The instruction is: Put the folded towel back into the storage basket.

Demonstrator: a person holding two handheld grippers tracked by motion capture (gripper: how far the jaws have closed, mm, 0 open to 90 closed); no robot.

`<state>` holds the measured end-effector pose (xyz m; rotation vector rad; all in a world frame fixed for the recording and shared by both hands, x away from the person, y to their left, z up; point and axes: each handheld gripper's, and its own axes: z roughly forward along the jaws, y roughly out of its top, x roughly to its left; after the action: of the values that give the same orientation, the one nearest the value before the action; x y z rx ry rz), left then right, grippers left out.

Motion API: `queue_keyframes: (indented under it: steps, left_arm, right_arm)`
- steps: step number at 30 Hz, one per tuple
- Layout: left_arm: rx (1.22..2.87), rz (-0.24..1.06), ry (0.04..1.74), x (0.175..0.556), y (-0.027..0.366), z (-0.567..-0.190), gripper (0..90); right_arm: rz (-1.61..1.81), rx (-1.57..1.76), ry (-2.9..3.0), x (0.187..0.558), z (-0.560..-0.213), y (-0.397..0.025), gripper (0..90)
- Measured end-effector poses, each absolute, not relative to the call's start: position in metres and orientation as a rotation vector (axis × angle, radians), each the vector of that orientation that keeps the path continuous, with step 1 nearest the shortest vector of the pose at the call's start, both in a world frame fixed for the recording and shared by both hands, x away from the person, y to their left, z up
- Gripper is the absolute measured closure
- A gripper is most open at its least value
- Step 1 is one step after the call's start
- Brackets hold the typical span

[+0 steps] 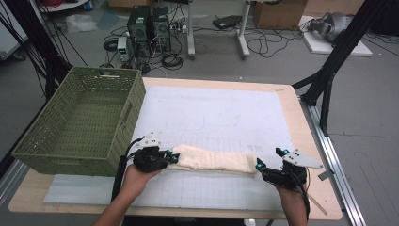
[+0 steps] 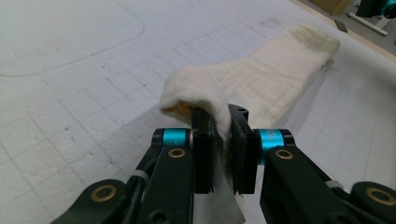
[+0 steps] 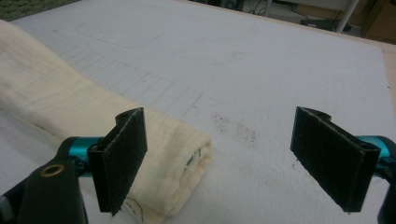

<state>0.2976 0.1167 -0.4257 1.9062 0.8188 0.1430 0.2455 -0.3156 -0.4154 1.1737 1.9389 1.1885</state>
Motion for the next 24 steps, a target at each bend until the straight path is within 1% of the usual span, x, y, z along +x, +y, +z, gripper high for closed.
queue_keyframes:
  steps: [9,11,19,23,24]
  left_arm:
    - [1.889,0.159,0.781,0.294,0.116,-0.423,80.0]
    - [1.881,0.167,0.779,0.293,0.116,-0.423,80.0]
    - [1.878,0.194,0.757,0.291,0.117,-0.422,79.9]
    - [1.885,0.201,0.75,0.29,0.117,-0.422,79.5]
    - [1.882,0.199,0.752,0.29,0.117,-0.422,79.2]
  right_arm:
    - [1.177,1.201,1.954,0.25,-0.421,-0.313,17.0]
    - [1.15,1.217,1.971,0.253,-0.424,-0.309,15.8]
    - [1.09,1.273,2.045,0.26,-0.435,-0.299,15.9]
    - [1.053,1.323,2.085,0.262,-0.44,-0.296,18.8]
    - [1.056,1.327,2.098,0.263,-0.442,-0.296,20.8]
